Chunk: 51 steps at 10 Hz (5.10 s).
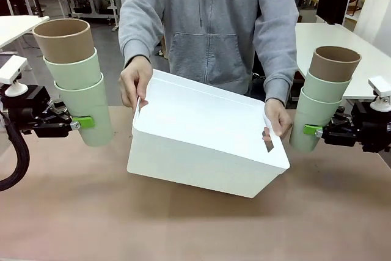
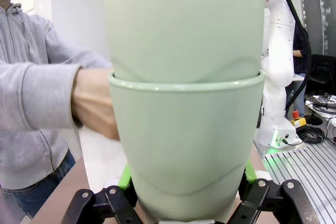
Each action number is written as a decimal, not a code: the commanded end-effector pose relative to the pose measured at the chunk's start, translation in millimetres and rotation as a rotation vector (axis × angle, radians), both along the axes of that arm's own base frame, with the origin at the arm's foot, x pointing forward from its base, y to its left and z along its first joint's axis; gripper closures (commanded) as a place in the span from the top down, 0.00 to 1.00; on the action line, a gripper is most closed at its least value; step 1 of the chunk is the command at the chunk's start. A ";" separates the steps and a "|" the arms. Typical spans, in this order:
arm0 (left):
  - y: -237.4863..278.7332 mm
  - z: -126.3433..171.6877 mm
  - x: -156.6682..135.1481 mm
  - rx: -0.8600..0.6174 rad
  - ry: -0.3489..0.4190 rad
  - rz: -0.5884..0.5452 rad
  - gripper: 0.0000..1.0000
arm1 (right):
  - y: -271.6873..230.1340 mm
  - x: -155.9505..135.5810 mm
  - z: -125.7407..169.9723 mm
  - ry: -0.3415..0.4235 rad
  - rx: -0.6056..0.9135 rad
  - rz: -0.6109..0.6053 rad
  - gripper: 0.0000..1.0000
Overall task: Stack the cups and store them in the basket.
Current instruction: Place the stack of Reusable plastic cups into the Pantry Basket.
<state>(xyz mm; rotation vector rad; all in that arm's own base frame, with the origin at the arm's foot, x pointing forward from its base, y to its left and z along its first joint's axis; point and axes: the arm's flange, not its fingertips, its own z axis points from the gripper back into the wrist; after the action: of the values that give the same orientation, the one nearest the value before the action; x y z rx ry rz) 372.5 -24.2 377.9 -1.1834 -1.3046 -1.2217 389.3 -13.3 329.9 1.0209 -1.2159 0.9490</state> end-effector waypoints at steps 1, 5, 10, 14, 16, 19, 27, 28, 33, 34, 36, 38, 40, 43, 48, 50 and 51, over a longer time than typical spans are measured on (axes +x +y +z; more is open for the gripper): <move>-1.5 3.2 -0.4 -0.003 -0.017 -0.003 0.86 | 2.1 1.2 3.1 -0.013 0.005 -0.004 0.86; -1.5 3.2 -0.4 -0.003 -0.017 -0.003 0.86 | 10.5 -22.4 65.2 0.004 -0.092 -0.038 0.86; -1.5 3.2 -0.4 -0.003 -0.017 -0.003 0.86 | 98.7 -41.5 140.7 0.069 -0.399 -0.101 0.86; -1.5 3.2 -0.4 -0.003 -0.017 -0.003 0.86 | 191.7 -33.3 129.5 0.114 -0.706 -0.123 0.86; -1.5 3.2 -0.4 -0.003 -0.017 -0.003 0.86 | 233.4 -20.6 109.7 0.136 -0.845 -0.148 0.86; -1.5 3.2 -0.4 -0.003 -0.017 -0.003 0.86 | 258.2 -20.6 83.7 0.157 -0.948 -0.133 0.86; -1.5 3.2 -0.4 -0.003 -0.017 -0.003 0.86 | 287.5 -23.0 45.7 0.193 -1.066 -0.023 0.86; -1.5 3.2 -0.4 -0.003 -0.017 -0.003 0.86 | 292.9 -18.7 43.2 0.187 -1.064 -0.012 0.86; -1.5 3.2 -0.4 -0.003 -0.017 -0.003 0.86 | 300.3 -7.5 34.1 0.168 -1.045 0.032 1.00; -1.5 3.2 -0.4 -0.003 -0.017 -0.003 0.86 | 299.8 -7.8 36.1 0.161 -1.037 0.041 1.00; -1.5 3.2 -0.4 -0.003 -0.017 -0.003 0.86 | 291.2 -17.1 46.5 0.149 -1.014 0.068 1.00; -1.5 3.2 -0.4 -0.003 -0.017 -0.003 0.86 | 266.3 -29.7 72.9 0.148 -0.990 0.104 1.00; -1.5 3.2 -0.4 -0.003 -0.017 -0.003 0.86 | 234.7 -39.6 94.2 0.138 -0.948 0.123 1.00; -1.5 3.2 -0.4 -0.003 -0.017 -0.003 0.86 | 176.6 -46.4 146.6 0.090 -0.806 0.103 1.00; -1.5 3.2 -0.4 -0.003 -0.017 -0.003 0.86 | 24.2 -53.1 246.4 0.023 -0.416 -0.001 1.00; -1.5 3.2 -0.4 -0.003 -0.017 -0.003 0.86 | -32.6 -53.0 249.2 0.032 -0.356 -0.038 1.00; -1.5 3.2 -0.4 -0.003 -0.017 -0.003 0.86 | -58.1 -51.5 241.4 0.037 -0.350 -0.040 1.00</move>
<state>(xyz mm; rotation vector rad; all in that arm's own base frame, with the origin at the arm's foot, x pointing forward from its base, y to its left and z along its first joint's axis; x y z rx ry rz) 372.6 -25.0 376.9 -1.1813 -1.3004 -1.2226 325.3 -61.9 583.1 0.7056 -0.9846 1.0438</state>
